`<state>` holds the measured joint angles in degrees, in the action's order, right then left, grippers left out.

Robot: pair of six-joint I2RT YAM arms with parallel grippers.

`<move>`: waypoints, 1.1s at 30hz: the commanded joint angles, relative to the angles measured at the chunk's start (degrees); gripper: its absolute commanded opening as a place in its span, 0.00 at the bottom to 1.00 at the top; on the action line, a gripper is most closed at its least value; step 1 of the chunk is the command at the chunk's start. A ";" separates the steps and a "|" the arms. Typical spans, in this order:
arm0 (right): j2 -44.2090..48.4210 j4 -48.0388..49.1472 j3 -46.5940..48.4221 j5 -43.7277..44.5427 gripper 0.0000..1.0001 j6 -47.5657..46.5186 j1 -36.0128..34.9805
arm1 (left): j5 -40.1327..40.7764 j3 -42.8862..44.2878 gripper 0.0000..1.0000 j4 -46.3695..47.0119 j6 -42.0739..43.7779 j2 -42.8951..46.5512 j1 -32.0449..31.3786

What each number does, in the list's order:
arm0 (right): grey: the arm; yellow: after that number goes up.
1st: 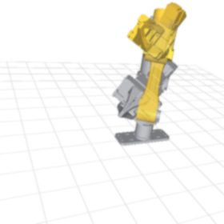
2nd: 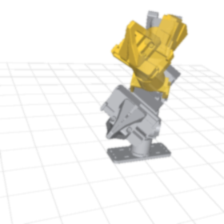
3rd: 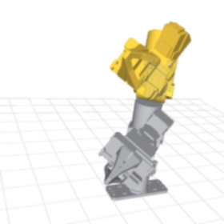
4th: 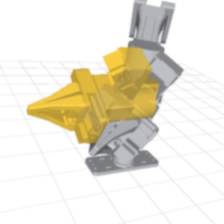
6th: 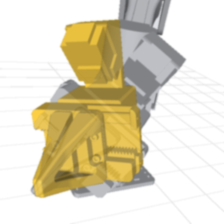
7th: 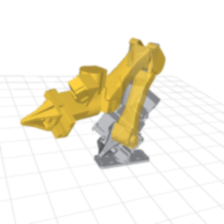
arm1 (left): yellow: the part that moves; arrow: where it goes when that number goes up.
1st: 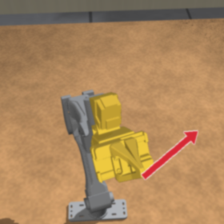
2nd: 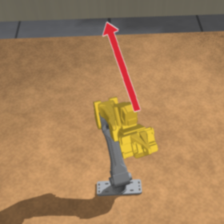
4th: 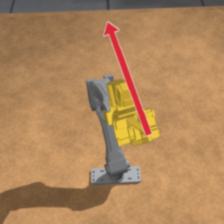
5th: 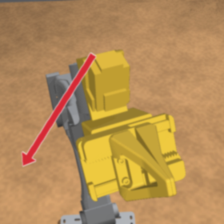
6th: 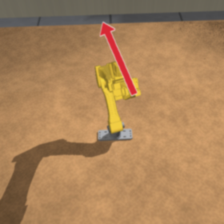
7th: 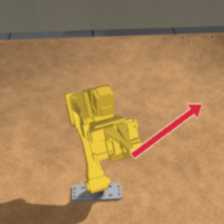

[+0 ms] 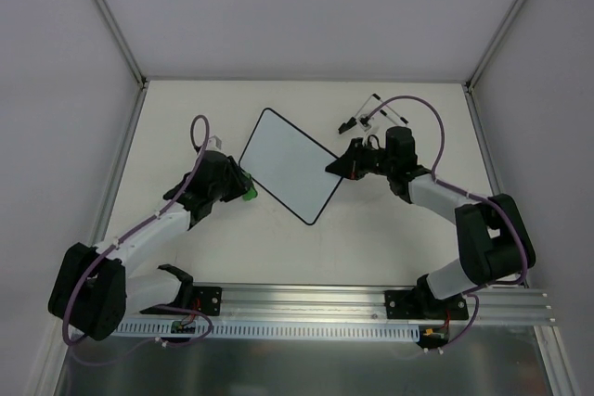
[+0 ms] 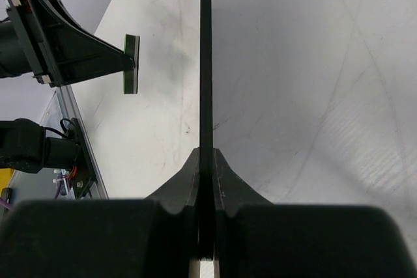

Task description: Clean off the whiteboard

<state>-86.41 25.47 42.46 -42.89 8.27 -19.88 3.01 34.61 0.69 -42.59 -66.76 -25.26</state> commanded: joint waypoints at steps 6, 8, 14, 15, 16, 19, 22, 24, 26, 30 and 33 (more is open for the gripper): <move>3.35 -2.62 2.62 0.88 0.00 -3.70 -0.07 | 7.37 -4.90 0.00 -15.09 -0.74 2.61 4.24; 3.62 -3.06 3.24 0.80 0.00 -3.88 0.02 | 7.54 -4.55 0.00 -15.63 -0.65 1.55 4.95; 5.90 -5.69 6.67 0.71 0.00 -4.32 0.80 | 8.51 -2.09 0.08 -16.07 1.01 -3.02 5.04; 6.34 -6.22 7.20 0.79 0.00 -4.75 0.98 | 8.42 -1.74 0.12 -16.16 1.71 -4.42 5.04; 7.04 -6.66 8.07 0.88 0.00 -4.76 1.16 | 8.33 -0.96 0.16 -16.24 2.15 -5.13 5.04; 7.75 -7.80 9.48 0.44 0.00 -4.84 2.21 | 8.16 0.62 0.42 -17.12 2.77 -6.36 5.04; 8.54 -8.25 10.45 0.09 0.00 -4.93 3.09 | 7.98 2.64 0.85 -19.14 2.86 -4.70 5.04; 9.42 -8.25 10.89 0.00 0.00 -4.76 3.62 | 8.68 3.97 0.98 -20.81 3.73 -3.12 5.04; 9.94 -8.25 11.59 -0.08 0.00 -4.06 4.93 | 9.38 5.90 0.99 -21.69 4.70 -0.13 5.04; 10.56 -8.60 14.67 -1.22 0.00 -3.44 8.01 | 11.49 9.15 0.99 -23.45 8.21 4.44 5.04; 10.65 -10.71 18.00 -2.71 0.00 -4.23 14.31 | 11.76 11.44 0.99 -23.98 13.82 8.65 5.04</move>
<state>-79.64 10.04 54.15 -42.26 3.92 -10.76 12.53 42.98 -21.12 -35.27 -61.93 -20.51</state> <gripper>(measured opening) 0.061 0.986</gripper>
